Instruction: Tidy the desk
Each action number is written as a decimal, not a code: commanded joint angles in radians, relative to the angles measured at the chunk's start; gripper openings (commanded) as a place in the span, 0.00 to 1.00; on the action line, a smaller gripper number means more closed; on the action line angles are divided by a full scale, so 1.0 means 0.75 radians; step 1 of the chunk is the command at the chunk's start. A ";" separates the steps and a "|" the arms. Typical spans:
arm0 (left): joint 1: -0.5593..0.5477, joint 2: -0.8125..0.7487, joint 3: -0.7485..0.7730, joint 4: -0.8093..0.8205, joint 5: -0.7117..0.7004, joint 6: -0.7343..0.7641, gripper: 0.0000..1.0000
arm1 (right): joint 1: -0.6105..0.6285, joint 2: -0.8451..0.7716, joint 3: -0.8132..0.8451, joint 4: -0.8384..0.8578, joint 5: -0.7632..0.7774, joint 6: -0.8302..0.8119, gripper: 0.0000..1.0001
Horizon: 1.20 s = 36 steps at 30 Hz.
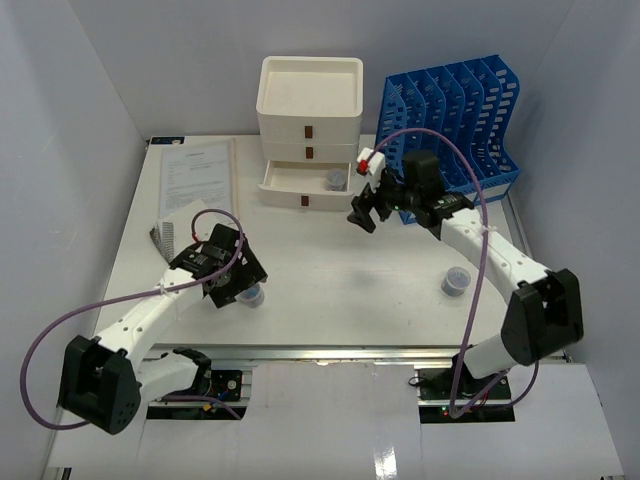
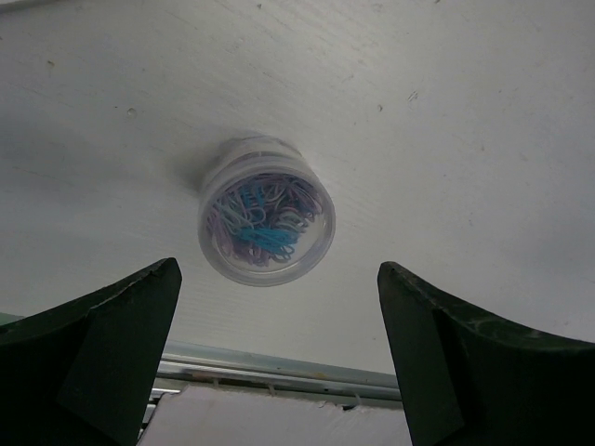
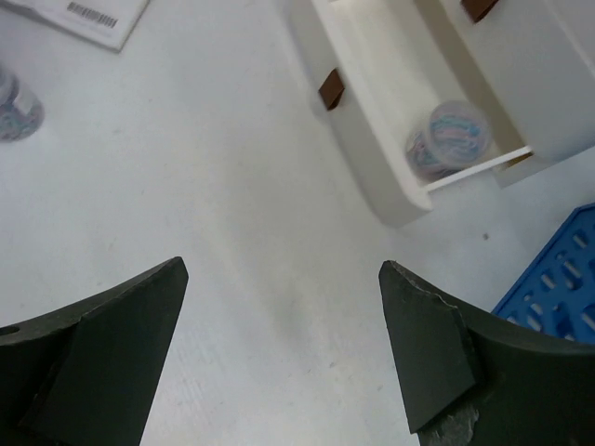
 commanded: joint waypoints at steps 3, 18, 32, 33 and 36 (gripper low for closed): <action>0.001 0.160 0.069 0.018 0.037 0.072 0.97 | -0.103 -0.239 -0.257 -0.024 -0.243 -0.041 0.90; -0.001 0.251 0.177 0.148 0.014 0.142 0.29 | -0.509 -0.549 -0.530 0.121 -0.640 0.037 0.90; 0.005 0.933 1.314 0.365 0.268 0.289 0.00 | -0.803 -0.626 -0.673 0.224 -0.879 0.065 0.90; 0.005 0.993 1.392 0.356 0.262 0.282 0.00 | -0.806 -0.631 -0.676 0.230 -0.876 0.066 0.90; 0.006 1.194 1.648 0.324 0.206 0.271 0.00 | -0.818 -0.637 -0.680 0.233 -0.873 0.065 0.90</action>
